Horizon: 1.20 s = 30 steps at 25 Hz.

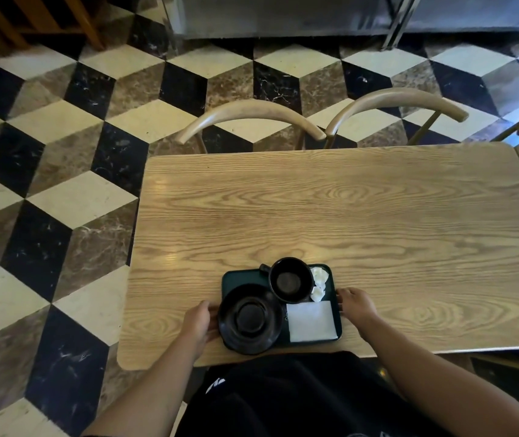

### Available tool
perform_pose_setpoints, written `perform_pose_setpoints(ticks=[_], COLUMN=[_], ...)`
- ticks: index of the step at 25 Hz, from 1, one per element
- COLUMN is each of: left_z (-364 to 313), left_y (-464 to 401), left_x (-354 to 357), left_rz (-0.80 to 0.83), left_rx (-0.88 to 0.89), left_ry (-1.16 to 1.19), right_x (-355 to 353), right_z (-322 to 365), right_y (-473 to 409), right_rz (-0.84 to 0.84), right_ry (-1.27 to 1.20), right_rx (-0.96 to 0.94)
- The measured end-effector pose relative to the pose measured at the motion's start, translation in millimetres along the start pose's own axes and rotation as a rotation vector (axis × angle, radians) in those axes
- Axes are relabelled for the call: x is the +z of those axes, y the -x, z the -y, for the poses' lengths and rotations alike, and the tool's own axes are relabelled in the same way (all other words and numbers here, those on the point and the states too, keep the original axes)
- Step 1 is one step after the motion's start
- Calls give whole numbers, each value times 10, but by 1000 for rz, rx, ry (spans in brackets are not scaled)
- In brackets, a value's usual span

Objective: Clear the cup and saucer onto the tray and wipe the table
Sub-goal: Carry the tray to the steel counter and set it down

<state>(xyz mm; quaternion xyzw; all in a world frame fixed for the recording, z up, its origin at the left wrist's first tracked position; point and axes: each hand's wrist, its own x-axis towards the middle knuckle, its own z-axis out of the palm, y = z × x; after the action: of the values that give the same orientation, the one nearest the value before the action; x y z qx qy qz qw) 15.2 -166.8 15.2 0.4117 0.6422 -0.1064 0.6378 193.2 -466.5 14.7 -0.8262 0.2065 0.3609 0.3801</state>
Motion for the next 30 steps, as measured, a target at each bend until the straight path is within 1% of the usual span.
perform_pose_setpoints(ticks=[2, 6, 10, 19, 23, 27, 30], left_z=[-14, -19, -6, 27, 32, 27, 37], left_y=[-32, -92, -145, -169, -159, -129, -118], left_x=[41, 101, 106, 151, 161, 170, 151], left_rz=[16, -1, -28, -35, -38, -44, -53], left_rx=[-26, -60, -54, -16, -20, -23, -17], left_ry=[24, 8, -3, 3, 25, 46, 56], right_x=[27, 67, 111, 150, 193, 252, 285], right_z=[11, -14, -66, -105, -111, -89, -111], right_y=[-28, -78, -106, -128, -106, -44, 8], right_rz=[10, 43, 81, 53, 28, -53, -58], right_ry=[20, -123, -179, -217, -319, -398, -453], right_rx=[16, 79, 91, 92, 112, 148, 148])
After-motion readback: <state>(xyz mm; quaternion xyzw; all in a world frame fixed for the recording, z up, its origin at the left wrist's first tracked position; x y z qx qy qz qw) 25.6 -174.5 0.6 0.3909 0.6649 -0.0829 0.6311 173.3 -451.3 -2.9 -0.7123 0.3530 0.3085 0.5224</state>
